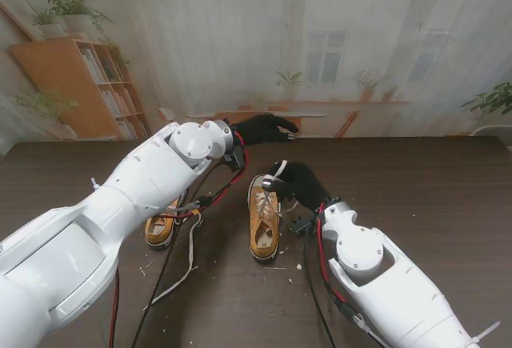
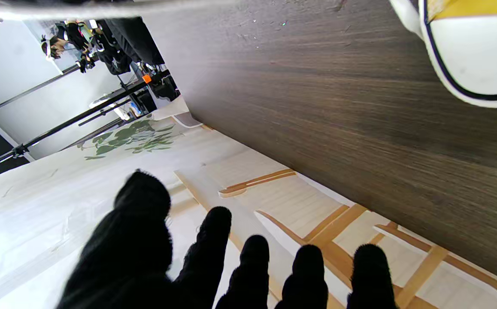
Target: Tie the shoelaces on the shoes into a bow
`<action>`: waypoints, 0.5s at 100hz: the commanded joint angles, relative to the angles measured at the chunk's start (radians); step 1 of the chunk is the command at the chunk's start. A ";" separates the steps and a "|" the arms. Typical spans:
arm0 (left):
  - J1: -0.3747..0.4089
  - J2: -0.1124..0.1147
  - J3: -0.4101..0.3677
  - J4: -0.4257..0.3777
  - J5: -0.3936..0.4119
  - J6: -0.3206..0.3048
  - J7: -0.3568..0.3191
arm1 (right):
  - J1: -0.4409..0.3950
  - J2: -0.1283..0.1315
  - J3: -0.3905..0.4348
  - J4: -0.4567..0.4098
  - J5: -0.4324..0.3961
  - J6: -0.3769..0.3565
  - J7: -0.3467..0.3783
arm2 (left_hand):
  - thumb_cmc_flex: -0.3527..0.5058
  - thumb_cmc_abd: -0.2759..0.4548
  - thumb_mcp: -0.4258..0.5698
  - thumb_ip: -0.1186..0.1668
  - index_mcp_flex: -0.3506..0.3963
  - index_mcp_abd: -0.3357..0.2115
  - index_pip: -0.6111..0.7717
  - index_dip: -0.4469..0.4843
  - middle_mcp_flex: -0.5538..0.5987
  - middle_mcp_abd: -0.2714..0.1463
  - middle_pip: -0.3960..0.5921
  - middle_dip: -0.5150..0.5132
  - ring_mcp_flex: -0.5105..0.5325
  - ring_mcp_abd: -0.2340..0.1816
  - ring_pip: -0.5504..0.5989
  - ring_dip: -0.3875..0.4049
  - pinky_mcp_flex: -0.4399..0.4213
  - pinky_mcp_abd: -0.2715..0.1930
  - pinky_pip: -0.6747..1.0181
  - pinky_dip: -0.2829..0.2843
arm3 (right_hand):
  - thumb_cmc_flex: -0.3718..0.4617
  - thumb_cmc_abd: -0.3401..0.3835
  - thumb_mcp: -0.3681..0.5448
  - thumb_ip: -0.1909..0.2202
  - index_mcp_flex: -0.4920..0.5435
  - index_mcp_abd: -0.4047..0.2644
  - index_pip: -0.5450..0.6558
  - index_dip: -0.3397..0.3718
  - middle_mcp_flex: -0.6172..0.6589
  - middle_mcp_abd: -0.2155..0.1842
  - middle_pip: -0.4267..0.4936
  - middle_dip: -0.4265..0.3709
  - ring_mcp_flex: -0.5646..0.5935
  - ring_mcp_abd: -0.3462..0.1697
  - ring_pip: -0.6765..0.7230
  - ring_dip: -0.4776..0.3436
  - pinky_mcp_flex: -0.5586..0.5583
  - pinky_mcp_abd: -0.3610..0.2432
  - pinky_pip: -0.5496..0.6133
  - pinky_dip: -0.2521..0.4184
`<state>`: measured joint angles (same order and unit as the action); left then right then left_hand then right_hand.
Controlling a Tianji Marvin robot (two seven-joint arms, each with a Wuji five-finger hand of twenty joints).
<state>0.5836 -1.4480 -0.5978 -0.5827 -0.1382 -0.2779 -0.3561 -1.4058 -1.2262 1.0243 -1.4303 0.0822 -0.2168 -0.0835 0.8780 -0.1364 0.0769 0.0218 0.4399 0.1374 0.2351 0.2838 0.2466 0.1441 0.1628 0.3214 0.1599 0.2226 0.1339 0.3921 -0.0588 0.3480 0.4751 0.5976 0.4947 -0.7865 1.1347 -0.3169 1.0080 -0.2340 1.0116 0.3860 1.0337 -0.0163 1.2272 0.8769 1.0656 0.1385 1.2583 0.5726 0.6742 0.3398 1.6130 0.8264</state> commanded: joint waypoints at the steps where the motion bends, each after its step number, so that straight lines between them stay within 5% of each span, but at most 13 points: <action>1: 0.016 0.033 -0.011 -0.066 0.000 0.030 -0.004 | -0.005 0.004 0.003 -0.007 0.004 0.002 0.011 | -0.028 0.038 -0.041 0.019 -0.044 -0.082 -0.029 -0.029 -0.049 -0.027 -0.034 -0.033 -0.029 -0.030 -0.051 -0.029 0.007 -0.065 -0.122 0.021 | 0.061 0.019 0.050 0.021 0.035 -0.105 0.042 0.056 -0.016 -0.034 -0.002 -0.002 -0.010 -0.012 -0.007 0.013 -0.007 -0.015 -0.004 0.013; 19: 0.164 0.124 -0.118 -0.334 0.018 0.097 0.148 | -0.009 -0.004 0.004 -0.011 -0.001 0.021 -0.022 | -0.011 0.010 0.006 0.021 0.082 -0.048 0.049 -0.002 0.195 0.045 0.078 0.040 0.228 0.074 0.063 0.121 0.220 0.081 -0.179 0.194 | 0.060 0.024 0.041 0.020 0.024 -0.085 0.031 0.046 -0.005 -0.022 -0.004 -0.008 0.003 0.000 -0.010 0.013 -0.003 -0.002 -0.004 0.018; 37: 0.351 0.209 -0.253 -0.577 0.209 0.068 0.303 | -0.013 -0.014 0.007 -0.017 0.002 0.032 -0.060 | 0.008 -0.066 0.149 -0.009 0.179 -0.062 0.170 0.039 0.335 0.040 0.194 0.101 0.313 0.081 0.324 0.195 0.342 0.120 -0.034 0.299 | 0.064 0.029 0.024 0.023 0.020 -0.064 0.029 0.020 0.025 -0.008 -0.011 -0.021 0.025 0.016 -0.011 0.010 0.008 0.017 -0.005 0.021; 42: 0.401 0.226 -0.291 -0.624 0.265 0.045 0.334 | -0.014 -0.017 0.007 -0.019 -0.003 0.035 -0.073 | -0.004 -0.086 0.196 -0.025 0.179 -0.067 0.182 0.043 0.341 0.034 0.209 0.113 0.313 0.074 0.366 0.179 0.309 0.106 0.088 0.297 | 0.066 0.028 0.022 0.025 0.021 -0.061 0.031 0.013 0.031 -0.005 -0.013 -0.023 0.029 0.019 -0.013 0.008 0.012 0.021 -0.006 0.020; 50: 0.481 0.247 -0.353 -0.695 0.329 0.024 0.367 | -0.013 -0.019 0.007 -0.020 -0.007 0.035 -0.084 | 0.016 -0.133 0.250 -0.040 0.183 -0.090 0.215 0.050 0.346 0.027 0.233 0.132 0.311 0.063 0.412 0.160 0.204 0.078 0.416 0.130 | 0.069 0.028 0.020 0.026 0.018 -0.058 0.031 0.007 0.038 0.000 -0.014 -0.025 0.033 0.023 -0.015 0.006 0.014 0.025 -0.007 0.020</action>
<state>1.0208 -1.2312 -0.9354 -1.2625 0.2217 -0.2544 0.0286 -1.4169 -1.2415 1.0294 -1.4419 0.0788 -0.1848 -0.1751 0.8742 -0.2317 0.2948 0.0016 0.6082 0.1376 0.4280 0.3133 0.5781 0.1919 0.3738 0.4203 0.4568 0.3040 0.5149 0.5621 0.1881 0.4311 0.7616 0.7898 0.4950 -0.7837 1.1347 -0.3169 1.0029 -0.2329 1.0082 0.3862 1.0344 -0.0159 1.2161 0.8636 1.0712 0.1590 1.2566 0.5726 0.6763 0.3577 1.6033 0.8288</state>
